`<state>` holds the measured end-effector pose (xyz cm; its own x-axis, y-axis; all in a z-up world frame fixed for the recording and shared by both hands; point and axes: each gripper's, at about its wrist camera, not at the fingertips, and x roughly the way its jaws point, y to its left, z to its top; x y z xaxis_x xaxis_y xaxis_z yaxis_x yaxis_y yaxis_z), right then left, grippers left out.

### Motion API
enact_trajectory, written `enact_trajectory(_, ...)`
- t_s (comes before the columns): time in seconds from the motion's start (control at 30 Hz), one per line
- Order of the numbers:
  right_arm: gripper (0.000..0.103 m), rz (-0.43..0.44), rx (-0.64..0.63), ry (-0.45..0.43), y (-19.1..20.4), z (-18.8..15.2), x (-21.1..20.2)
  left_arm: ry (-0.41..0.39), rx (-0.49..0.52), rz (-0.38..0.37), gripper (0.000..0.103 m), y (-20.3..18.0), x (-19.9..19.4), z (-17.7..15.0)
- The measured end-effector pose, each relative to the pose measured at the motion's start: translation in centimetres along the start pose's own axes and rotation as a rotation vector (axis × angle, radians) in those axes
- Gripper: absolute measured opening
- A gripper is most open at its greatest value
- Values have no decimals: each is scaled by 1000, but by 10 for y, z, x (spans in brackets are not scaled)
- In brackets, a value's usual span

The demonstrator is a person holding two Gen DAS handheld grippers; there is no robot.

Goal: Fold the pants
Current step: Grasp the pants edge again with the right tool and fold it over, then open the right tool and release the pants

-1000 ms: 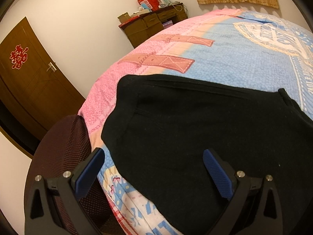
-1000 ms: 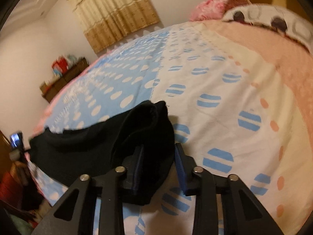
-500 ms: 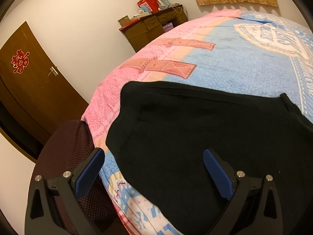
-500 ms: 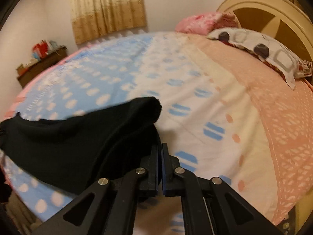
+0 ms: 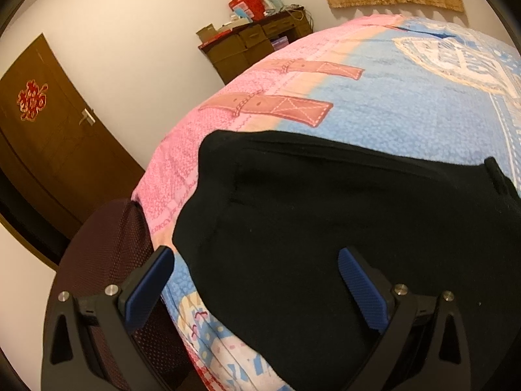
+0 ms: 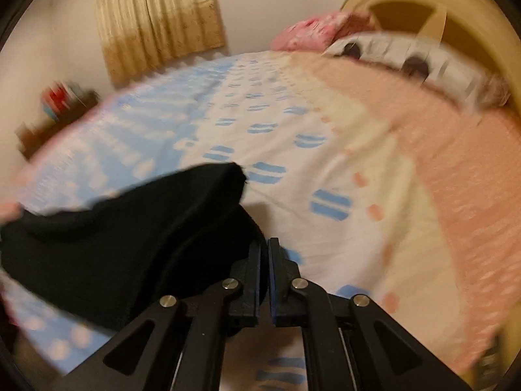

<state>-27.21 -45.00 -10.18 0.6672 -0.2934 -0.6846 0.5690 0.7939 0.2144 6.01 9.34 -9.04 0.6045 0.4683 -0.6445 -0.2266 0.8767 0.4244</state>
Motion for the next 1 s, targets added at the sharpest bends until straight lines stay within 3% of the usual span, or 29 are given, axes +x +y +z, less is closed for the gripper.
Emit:
enact_trajectory(0.03,9,44,47,-2,-7,0,-2,-5,7,3,103,0,-1,0)
enact_trajectory(0.1,11,-51,141,-48,-26,3,-15,-8,6,0,103,1,-2,0)
enact_trajectory(0.2,11,-157,262,-183,-41,5,-49,-11,-9,-2,103,2,-2,1)
enact_trajectory(0.27,11,-122,159,-208,-21,11,-55,-17,-6,10,103,-1,-2,2)
enact_trajectory(0.3,11,-98,35,-200,5,15,-52,-18,-6,18,103,-2,-2,2)
enact_trajectory(0.43,11,-18,-158,-120,59,15,-16,-16,-6,28,103,-4,-2,2)
enact_trajectory(0.53,11,-10,-112,-44,60,12,28,-22,24,24,103,-2,-3,4)
enact_trajectory(0.57,12,25,-96,-102,57,11,27,-28,26,31,103,1,-4,5)
enact_trajectory(0.63,12,46,-84,-105,54,15,27,-50,6,56,103,11,-9,7)
enact_trajectory(0.73,12,19,-36,-146,48,14,3,-88,-33,52,103,22,-23,9)
enact_trajectory(0.77,15,37,-29,-165,45,13,-7,-112,-31,42,103,22,-30,10)
enact_trajectory(0.83,39,54,-39,-184,48,11,-24,-161,11,10,103,12,-45,12)
enact_trajectory(0.87,58,81,-58,-193,55,11,-33,-179,40,-12,103,4,-52,13)
enact_trajectory(0.9,63,109,-76,-198,61,12,-35,-192,61,-36,103,-3,-59,14)
enact_trajectory(1.0,63,260,-173,-155,102,20,-29,-234,126,-130,103,-27,-81,12)
